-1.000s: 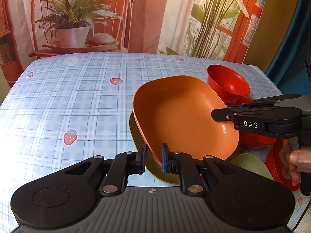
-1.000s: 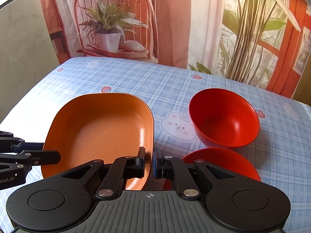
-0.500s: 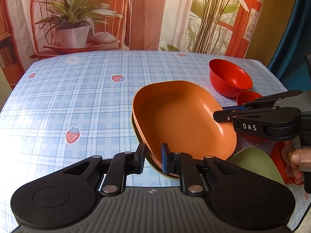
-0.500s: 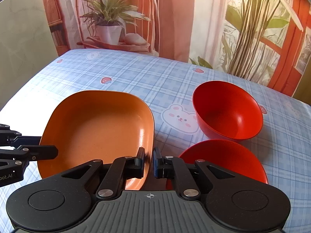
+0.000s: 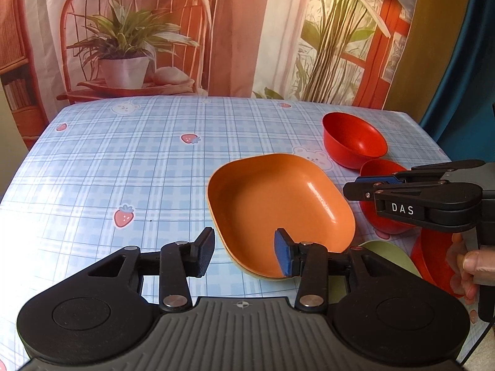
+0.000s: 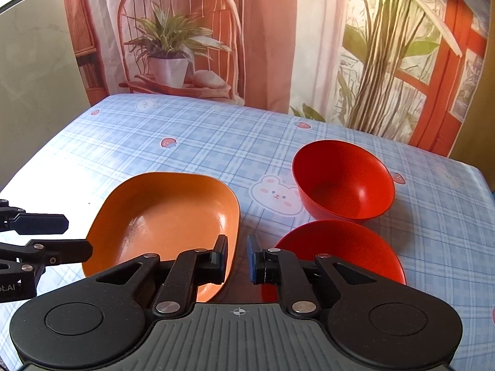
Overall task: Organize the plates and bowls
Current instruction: 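Lower the orange plate onto the green plate and open the left gripper, then grasp the rim of the other green plate with the left gripper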
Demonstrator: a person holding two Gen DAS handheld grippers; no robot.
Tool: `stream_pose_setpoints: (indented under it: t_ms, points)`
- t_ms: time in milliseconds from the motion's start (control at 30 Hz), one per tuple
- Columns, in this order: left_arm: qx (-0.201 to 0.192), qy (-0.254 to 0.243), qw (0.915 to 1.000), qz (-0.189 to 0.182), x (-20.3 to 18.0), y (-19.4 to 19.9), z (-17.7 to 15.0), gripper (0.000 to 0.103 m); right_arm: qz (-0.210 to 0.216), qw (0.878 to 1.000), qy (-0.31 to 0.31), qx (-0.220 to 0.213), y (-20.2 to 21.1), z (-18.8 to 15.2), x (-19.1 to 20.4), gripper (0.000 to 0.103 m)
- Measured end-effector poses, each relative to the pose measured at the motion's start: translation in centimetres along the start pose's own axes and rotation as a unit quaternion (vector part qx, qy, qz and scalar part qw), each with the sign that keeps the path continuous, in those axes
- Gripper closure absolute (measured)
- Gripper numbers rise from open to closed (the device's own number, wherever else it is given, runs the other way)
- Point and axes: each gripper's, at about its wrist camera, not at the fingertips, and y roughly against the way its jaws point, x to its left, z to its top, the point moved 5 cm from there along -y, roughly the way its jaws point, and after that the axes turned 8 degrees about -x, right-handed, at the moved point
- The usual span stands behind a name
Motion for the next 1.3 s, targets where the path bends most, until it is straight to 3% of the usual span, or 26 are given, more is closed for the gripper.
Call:
stream_pose_setpoints:
  t_ms: [200,633,1000,1100,1300]
  points:
    - [-0.009,0.026,0.9995,-0.016,-1.6,2.3,-1.6,0.059,0.006,0.999,-0.016,-0.032,3.4,-1.4,0.0,0.09]
    - [0.019,0.033,0.9989,-0.028,-4.1,3.0,-6.5,0.062,0.007,0.998,-0.015,-0.065,8.8,-6.8,1.6,0.09]
    - [0.027,0.041,0.9983,-0.03,-4.8,2.5,-8.3,0.072,-0.004,0.997,-0.011,-0.08,10.2,-9.1,1.7,0.09]
    - [0.032,0.044,0.998,-0.031,-4.9,2.2,-8.7,0.08,-0.005,0.997,-0.017,-0.076,10.1,-9.5,1.7,0.09]
    - [0.029,0.059,0.9976,-0.022,-4.2,2.2,-9.1,0.082,-0.01,0.997,-0.016,-0.077,10.0,-9.7,1.6,0.09]
